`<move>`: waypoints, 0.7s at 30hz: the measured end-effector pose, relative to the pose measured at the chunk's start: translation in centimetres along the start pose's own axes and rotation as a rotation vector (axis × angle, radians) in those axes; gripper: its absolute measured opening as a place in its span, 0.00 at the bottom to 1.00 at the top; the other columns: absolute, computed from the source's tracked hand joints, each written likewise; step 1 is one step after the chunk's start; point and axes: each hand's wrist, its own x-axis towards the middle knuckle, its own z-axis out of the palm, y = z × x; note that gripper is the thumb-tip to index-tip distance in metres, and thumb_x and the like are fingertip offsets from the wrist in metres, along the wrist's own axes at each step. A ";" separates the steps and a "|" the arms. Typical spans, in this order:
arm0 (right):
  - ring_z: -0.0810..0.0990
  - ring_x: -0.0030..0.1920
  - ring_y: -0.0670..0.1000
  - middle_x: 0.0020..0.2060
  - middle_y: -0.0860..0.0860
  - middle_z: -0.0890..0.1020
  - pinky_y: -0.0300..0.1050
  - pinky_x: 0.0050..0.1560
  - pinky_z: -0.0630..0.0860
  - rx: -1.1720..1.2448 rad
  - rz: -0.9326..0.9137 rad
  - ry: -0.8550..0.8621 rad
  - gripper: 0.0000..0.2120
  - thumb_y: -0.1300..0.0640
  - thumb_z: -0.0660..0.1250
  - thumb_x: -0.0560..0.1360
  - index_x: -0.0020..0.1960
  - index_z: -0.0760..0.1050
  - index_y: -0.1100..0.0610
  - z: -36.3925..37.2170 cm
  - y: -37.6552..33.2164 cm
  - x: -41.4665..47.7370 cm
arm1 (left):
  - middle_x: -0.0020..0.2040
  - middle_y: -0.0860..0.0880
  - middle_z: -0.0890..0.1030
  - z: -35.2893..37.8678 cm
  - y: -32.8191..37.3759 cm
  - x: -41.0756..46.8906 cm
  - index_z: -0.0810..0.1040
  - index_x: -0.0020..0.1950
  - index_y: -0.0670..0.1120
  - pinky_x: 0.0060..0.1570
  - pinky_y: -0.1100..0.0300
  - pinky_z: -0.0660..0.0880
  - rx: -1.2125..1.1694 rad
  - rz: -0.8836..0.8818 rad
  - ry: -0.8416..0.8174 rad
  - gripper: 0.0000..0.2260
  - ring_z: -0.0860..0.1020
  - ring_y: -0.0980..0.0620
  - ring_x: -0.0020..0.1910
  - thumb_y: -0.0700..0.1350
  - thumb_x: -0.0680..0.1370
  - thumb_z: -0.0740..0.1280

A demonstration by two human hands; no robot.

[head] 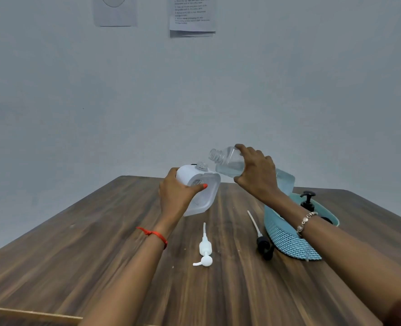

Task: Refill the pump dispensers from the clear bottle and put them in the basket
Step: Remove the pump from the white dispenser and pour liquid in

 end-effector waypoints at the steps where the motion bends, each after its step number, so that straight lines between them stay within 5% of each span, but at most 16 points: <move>1: 0.76 0.45 0.61 0.47 0.55 0.80 0.48 0.44 0.65 -0.025 -0.019 0.012 0.31 0.66 0.69 0.60 0.63 0.71 0.57 0.1 0.1 0.0 | 0.49 0.48 0.81 0.1 0.1 -0.1 0.76 0.55 0.44 0.50 0.47 0.77 0.004 0.006 -0.002 0.27 0.79 0.46 0.48 0.50 0.61 0.80; 8: 0.77 0.37 0.60 0.40 0.55 0.80 0.48 0.39 0.69 -0.123 -0.109 0.091 0.33 0.69 0.72 0.54 0.58 0.74 0.58 0.5 0.7 -0.1 | 0.48 0.49 0.81 0.2 0.5 -0.3 0.76 0.55 0.44 0.49 0.51 0.77 0.037 0.032 0.001 0.26 0.79 0.47 0.48 0.50 0.61 0.80; 17: 0.77 0.36 0.59 0.40 0.54 0.81 0.49 0.38 0.71 -0.143 -0.149 0.109 0.33 0.69 0.73 0.52 0.57 0.75 0.58 0.5 1.1 -0.4 | 0.45 0.53 0.78 0.3 0.4 -0.6 0.76 0.53 0.46 0.53 0.47 0.76 0.065 0.041 -0.012 0.25 0.79 0.46 0.49 0.50 0.61 0.80; 21: 0.78 0.36 0.60 0.40 0.55 0.81 0.49 0.38 0.72 -0.153 -0.167 0.112 0.33 0.69 0.73 0.52 0.57 0.75 0.58 0.4 1.3 -0.5 | 0.44 0.54 0.76 0.2 0.6 -1.0 0.76 0.53 0.49 0.51 0.52 0.75 0.053 0.067 -0.016 0.23 0.77 0.49 0.46 0.48 0.62 0.80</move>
